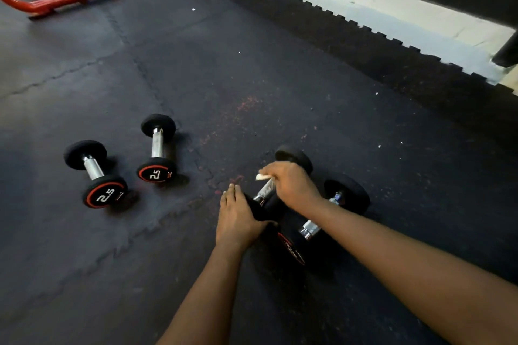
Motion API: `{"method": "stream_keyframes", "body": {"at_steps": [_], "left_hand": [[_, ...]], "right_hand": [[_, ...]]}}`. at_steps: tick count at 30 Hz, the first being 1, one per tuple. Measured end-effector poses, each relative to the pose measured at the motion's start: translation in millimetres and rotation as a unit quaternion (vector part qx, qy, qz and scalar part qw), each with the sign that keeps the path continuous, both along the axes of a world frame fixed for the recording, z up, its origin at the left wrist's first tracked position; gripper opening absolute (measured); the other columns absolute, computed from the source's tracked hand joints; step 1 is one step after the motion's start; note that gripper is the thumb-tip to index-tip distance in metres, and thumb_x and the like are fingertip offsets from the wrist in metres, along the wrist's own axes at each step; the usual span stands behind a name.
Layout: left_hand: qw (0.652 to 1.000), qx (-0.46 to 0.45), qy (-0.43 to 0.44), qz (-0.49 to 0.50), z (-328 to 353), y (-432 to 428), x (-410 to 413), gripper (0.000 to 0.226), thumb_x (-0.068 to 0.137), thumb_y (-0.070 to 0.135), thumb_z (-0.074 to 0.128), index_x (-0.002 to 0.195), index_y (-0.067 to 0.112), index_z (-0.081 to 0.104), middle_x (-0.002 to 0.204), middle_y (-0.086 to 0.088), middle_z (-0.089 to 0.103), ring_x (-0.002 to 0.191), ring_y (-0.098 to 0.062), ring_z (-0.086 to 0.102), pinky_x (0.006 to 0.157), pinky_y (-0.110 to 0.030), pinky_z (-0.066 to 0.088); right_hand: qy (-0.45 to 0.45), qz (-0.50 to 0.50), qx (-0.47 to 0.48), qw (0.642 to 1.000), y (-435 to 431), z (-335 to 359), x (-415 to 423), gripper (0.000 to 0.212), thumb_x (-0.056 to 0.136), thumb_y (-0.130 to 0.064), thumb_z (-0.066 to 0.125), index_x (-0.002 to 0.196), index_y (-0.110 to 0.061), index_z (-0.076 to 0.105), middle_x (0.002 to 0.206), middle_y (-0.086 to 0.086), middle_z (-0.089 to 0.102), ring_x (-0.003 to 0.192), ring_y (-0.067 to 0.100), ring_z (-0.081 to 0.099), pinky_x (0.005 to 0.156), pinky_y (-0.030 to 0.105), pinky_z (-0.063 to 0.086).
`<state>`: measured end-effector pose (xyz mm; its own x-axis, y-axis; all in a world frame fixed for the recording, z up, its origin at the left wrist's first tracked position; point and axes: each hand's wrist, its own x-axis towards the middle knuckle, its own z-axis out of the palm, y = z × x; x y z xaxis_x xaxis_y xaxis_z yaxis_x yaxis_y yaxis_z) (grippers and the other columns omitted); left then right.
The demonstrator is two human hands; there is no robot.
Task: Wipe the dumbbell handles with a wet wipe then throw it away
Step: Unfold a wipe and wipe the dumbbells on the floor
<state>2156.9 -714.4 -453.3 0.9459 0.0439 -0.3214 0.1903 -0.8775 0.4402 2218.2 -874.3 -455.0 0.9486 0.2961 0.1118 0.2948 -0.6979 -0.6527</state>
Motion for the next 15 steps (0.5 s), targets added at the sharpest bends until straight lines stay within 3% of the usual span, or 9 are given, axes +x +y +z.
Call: {"method": "stream_keyframes", "body": {"at_steps": [2,4,8,11,13,15], "left_hand": [[0.999,-0.028,0.007,0.021,-5.2,1.9,2.4,0.109,0.071,0.045,0.087,0.150,-0.003,0.030,0.158,-0.021,0.032,0.147,-0.035,0.029,0.119,-0.041,0.030],[0.998,-0.041,-0.025,0.043,-7.2,2.6,4.7,0.083,0.075,0.034,0.083,0.137,-0.004,0.043,0.143,-0.021,0.049,0.133,-0.036,0.046,0.105,-0.042,0.041],[0.999,-0.034,-0.027,0.031,-7.7,1.5,8.5,0.075,0.071,0.033,0.089,0.125,0.000,0.049,0.131,-0.015,0.055,0.122,-0.033,0.051,0.095,-0.040,0.044],[0.998,-0.042,-0.030,0.031,-5.6,3.5,7.4,0.070,0.067,0.034,0.092,0.114,0.006,0.049,0.125,-0.012,0.055,0.118,-0.032,0.052,0.091,-0.039,0.044],[0.997,-0.048,-0.036,0.039,-5.8,5.3,5.9,0.060,0.069,0.032,0.091,0.105,0.010,0.048,0.116,-0.009,0.057,0.110,-0.030,0.056,0.080,-0.037,0.043],[0.995,-0.065,-0.047,0.053,-6.2,5.1,3.6,0.044,0.077,0.025,0.082,0.097,0.014,0.045,0.108,-0.007,0.058,0.101,-0.031,0.060,0.072,-0.034,0.040]], "right_hand": [[0.006,0.115,-0.106,0.988,11.2,-15.9,-6.0,0.039,0.078,-0.014,0.053,0.112,-0.012,0.072,0.113,0.009,0.071,0.113,0.028,0.064,0.102,0.041,0.045],[0.036,0.192,-0.167,0.966,13.0,-27.5,-10.3,0.050,0.079,-0.006,0.059,0.129,-0.007,0.063,0.133,0.011,0.062,0.134,0.026,0.048,0.115,0.039,0.026],[-0.030,0.191,-0.248,0.949,-4.3,-22.2,21.7,0.051,0.083,0.000,0.054,0.131,-0.016,0.062,0.135,0.002,0.061,0.141,0.019,0.039,0.120,0.029,0.009],[-0.028,0.114,-0.332,0.936,-12.2,-14.7,40.1,0.042,0.088,-0.007,0.048,0.125,-0.018,0.065,0.127,0.004,0.064,0.135,0.020,0.045,0.120,0.030,0.017],[0.013,0.077,-0.303,0.950,7.2,-13.4,26.9,0.034,0.086,-0.007,0.050,0.113,-0.014,0.069,0.113,0.011,0.066,0.117,0.028,0.057,0.109,0.037,0.038],[0.047,0.129,-0.236,0.962,28.9,-9.0,1.5,0.025,0.085,-0.010,0.054,0.105,-0.012,0.070,0.104,0.012,0.067,0.103,0.030,0.062,0.096,0.035,0.044]]}}
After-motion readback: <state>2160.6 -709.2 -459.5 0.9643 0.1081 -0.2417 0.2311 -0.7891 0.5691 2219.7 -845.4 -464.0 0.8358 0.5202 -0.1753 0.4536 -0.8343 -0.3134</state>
